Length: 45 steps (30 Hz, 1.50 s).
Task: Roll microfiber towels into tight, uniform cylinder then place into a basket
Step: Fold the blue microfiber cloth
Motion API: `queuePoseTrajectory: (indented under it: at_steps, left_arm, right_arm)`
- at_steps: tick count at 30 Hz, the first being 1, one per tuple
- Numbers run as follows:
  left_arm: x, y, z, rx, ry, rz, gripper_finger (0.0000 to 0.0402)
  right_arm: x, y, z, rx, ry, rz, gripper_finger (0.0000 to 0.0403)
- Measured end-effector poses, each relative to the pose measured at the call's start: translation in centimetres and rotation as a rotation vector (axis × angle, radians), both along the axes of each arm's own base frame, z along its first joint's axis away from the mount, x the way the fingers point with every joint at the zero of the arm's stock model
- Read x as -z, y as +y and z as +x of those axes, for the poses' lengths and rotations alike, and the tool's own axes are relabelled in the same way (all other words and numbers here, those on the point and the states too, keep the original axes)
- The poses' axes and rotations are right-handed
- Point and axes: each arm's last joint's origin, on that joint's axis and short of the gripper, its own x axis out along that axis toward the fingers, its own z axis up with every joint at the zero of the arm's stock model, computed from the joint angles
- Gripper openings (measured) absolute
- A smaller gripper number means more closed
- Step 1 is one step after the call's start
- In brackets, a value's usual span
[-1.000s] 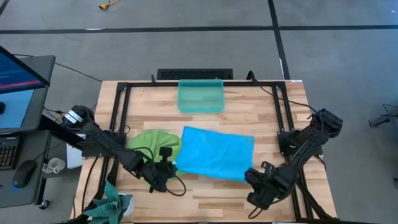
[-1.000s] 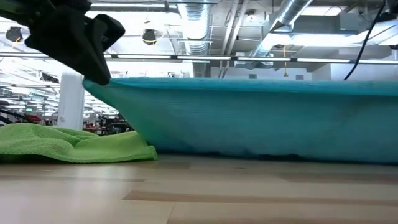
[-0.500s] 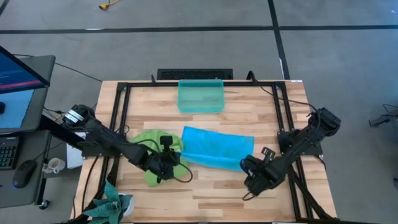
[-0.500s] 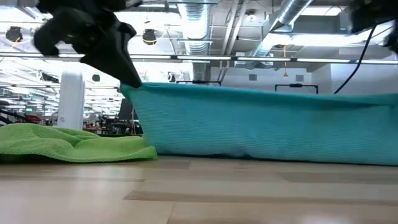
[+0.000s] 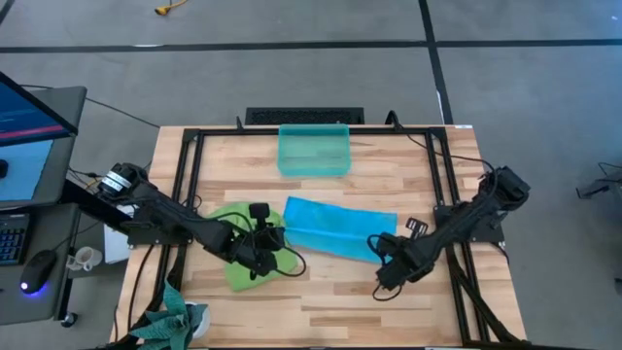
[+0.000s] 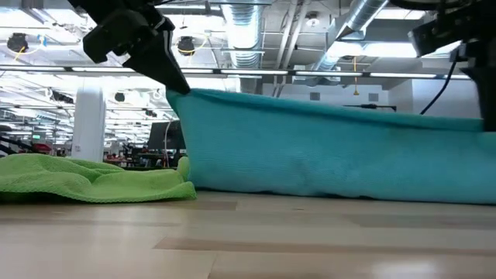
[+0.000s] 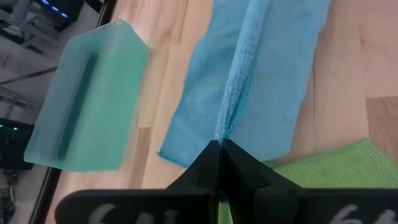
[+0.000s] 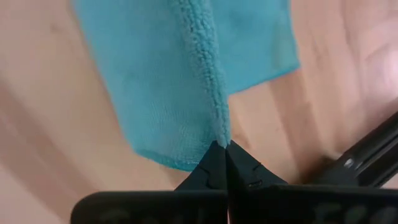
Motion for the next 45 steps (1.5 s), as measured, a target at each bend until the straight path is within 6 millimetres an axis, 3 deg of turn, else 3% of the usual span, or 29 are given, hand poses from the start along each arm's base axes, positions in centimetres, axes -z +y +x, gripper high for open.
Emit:
queuePoseTrajectory:
  at_steps: [8, 18, 31, 45]
  left_arm:
    - [0.3, 2.4, 0.2, -0.107, 0.049, -0.009, 0.0002]
    - [1.3, 4.4, 0.5, -0.132, 0.091, -0.059, 0.0002]
    - [1.4, 6.0, 1.1, -0.170, 0.063, -0.098, 0.0002]
    - [1.4, 6.8, 1.6, -0.158, 0.057, -0.154, 0.0002]
  right_arm:
    - [1.5, -2.1, 0.5, -0.077, 0.046, -0.060, 0.0005]
    - [3.0, -3.0, 1.1, -0.139, 0.023, -0.013, 0.0005]
    - [3.0, -4.9, 2.0, -0.167, 0.037, -0.055, 0.0005]
    - [3.0, -5.0, 2.0, -0.180, 0.029, -0.080, 0.0005]
